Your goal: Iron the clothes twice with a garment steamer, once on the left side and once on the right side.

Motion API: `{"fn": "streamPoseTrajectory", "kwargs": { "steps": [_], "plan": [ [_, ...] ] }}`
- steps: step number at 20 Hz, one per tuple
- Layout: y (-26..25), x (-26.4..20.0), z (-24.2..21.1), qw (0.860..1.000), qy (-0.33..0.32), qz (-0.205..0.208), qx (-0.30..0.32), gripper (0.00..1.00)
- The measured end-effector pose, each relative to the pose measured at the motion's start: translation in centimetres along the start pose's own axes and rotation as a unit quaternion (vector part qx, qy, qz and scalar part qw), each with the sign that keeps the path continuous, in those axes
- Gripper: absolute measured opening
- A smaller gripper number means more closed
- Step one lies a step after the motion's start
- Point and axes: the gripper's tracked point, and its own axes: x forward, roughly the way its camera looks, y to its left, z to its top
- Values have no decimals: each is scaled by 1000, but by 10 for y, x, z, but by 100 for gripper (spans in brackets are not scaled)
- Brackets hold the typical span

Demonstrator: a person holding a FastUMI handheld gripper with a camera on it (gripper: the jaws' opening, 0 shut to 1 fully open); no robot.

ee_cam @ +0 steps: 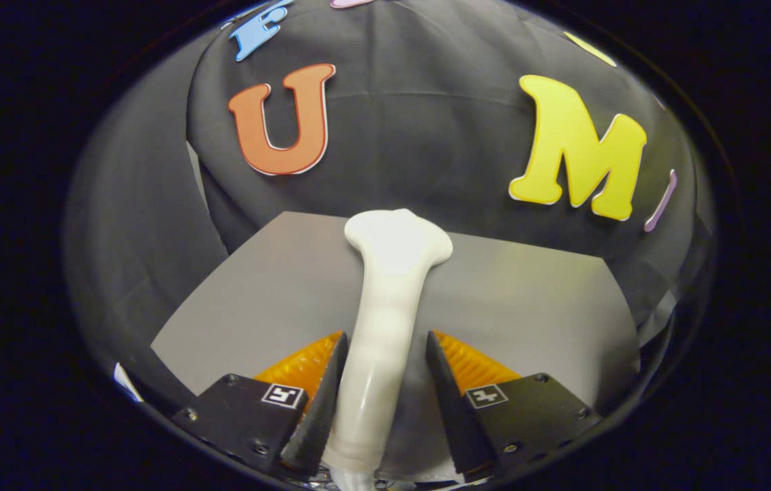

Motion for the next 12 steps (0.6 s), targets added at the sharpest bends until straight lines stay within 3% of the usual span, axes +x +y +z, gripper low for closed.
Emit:
{"fn": "streamPoseTrajectory", "kwargs": {
  "steps": [3, 7, 9, 12],
  "plan": [
    [8, 2, 0, 1000, 0, -3, 20, 46],
    [10, -4, 2, 999, -3, 11, 46, 38],
    [21, -10, 7, 998, -5, 45, 40, 35],
    [15, -31, 14, 998, -29, 49, 19, 34]
  ]
}}
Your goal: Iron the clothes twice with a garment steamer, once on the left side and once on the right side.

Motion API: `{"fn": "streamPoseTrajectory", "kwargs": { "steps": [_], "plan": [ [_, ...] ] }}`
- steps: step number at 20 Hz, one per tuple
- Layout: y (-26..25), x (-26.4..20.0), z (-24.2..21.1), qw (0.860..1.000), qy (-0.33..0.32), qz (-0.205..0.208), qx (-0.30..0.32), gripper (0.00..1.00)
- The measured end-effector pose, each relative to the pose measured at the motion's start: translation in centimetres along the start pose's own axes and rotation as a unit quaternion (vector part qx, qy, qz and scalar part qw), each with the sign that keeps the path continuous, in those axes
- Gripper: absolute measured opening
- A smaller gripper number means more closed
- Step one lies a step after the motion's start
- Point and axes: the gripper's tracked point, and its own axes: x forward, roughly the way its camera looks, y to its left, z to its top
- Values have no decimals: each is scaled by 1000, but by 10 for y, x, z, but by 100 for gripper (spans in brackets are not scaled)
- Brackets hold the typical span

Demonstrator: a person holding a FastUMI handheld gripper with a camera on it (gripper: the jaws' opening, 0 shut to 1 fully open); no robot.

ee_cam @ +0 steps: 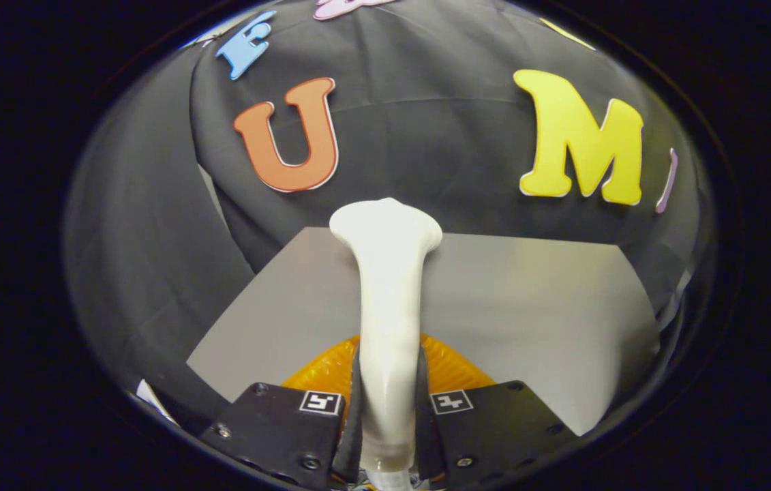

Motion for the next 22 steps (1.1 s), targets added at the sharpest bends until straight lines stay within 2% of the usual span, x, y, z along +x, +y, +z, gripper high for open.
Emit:
{"fn": "streamPoseTrajectory", "kwargs": {
  "steps": [7, 16, 22],
  "plan": [
    [-9, -77, 30, 996, -77, 41, -2, 34],
    [-54, -228, 57, 980, -186, 72, 16, 34],
    [-105, -342, 58, 960, -278, 41, -5, 34]
  ]
}}
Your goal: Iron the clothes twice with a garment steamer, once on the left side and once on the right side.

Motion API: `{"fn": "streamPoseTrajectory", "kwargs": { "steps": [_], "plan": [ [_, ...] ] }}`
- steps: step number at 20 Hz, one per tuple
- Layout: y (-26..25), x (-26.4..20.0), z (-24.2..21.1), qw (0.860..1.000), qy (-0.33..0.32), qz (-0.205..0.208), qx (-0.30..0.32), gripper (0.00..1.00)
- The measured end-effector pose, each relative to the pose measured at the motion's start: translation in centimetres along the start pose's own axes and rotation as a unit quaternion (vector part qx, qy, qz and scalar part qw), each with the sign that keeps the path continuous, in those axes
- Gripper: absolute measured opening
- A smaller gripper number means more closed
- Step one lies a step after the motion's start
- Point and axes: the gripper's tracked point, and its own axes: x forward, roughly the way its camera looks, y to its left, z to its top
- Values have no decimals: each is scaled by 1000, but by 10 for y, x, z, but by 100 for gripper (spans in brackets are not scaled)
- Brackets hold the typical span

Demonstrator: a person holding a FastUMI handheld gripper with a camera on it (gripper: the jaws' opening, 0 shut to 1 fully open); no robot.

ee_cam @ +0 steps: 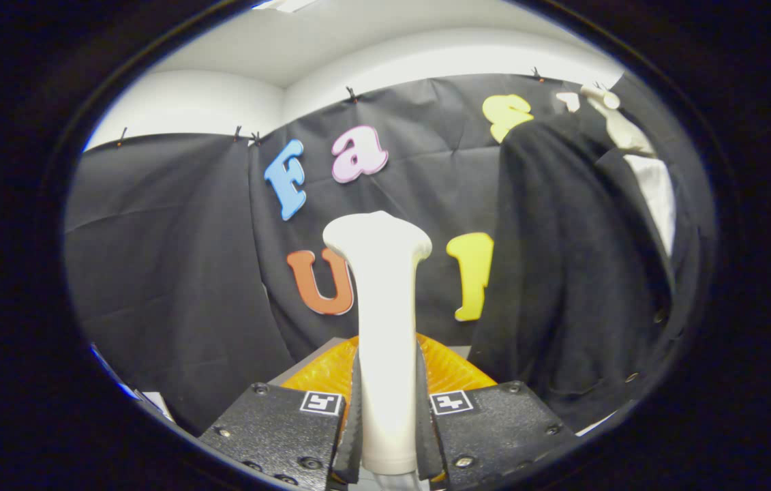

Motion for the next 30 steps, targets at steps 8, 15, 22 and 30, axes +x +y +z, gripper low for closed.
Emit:
{"fn": "streamPoseTrajectory", "kwargs": {
  "steps": [8, 15, 22, 30],
  "plan": [
    [-121, -102, 84, 989, -102, -100, -38, 34],
    [-202, -109, 101, 981, -114, -151, -54, 34],
    [-222, -104, 73, 988, -80, -113, -61, 34],
    [-229, -117, 30, 992, -62, -105, -39, 34]
  ]
}}
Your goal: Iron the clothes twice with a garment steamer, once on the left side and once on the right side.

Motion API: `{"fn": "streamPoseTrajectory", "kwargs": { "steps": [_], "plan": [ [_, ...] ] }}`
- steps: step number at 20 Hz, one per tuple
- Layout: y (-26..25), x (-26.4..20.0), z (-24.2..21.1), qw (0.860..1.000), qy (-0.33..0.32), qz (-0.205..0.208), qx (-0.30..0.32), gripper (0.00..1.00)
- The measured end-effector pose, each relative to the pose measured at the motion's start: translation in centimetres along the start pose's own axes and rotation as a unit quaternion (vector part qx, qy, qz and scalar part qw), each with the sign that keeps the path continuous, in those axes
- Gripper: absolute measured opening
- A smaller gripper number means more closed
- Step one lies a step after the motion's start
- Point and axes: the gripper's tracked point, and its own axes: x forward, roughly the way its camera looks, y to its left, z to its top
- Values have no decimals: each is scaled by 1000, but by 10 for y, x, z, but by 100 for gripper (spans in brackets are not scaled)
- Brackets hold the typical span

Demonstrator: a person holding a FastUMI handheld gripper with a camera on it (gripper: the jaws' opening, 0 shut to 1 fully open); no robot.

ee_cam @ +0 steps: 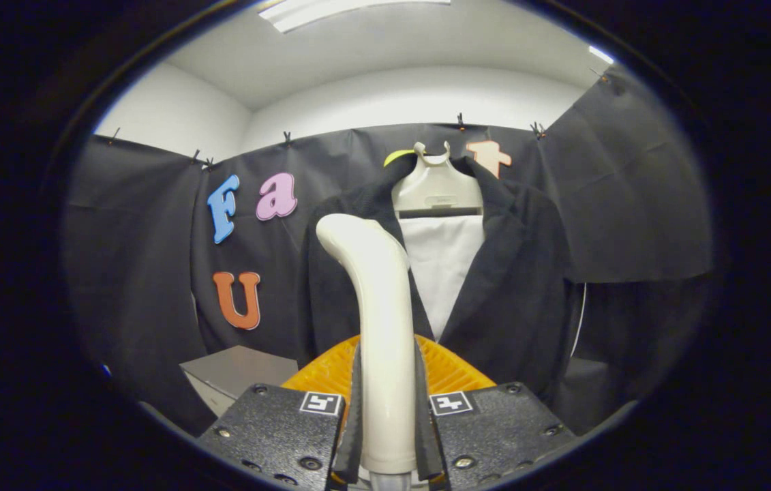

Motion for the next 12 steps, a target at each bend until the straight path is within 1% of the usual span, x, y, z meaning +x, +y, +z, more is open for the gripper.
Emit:
{"fn": "streamPoseTrajectory", "kwargs": {
  "steps": [3, 7, 12],
  "plan": [
    [-3, -14, -19, 1000, -1, -3, -14, 34],
    [-4, -21, -56, 999, 33, -14, -32, 34],
    [-14, -35, -90, 997, 53, -31, -43, 34]
  ]
}}
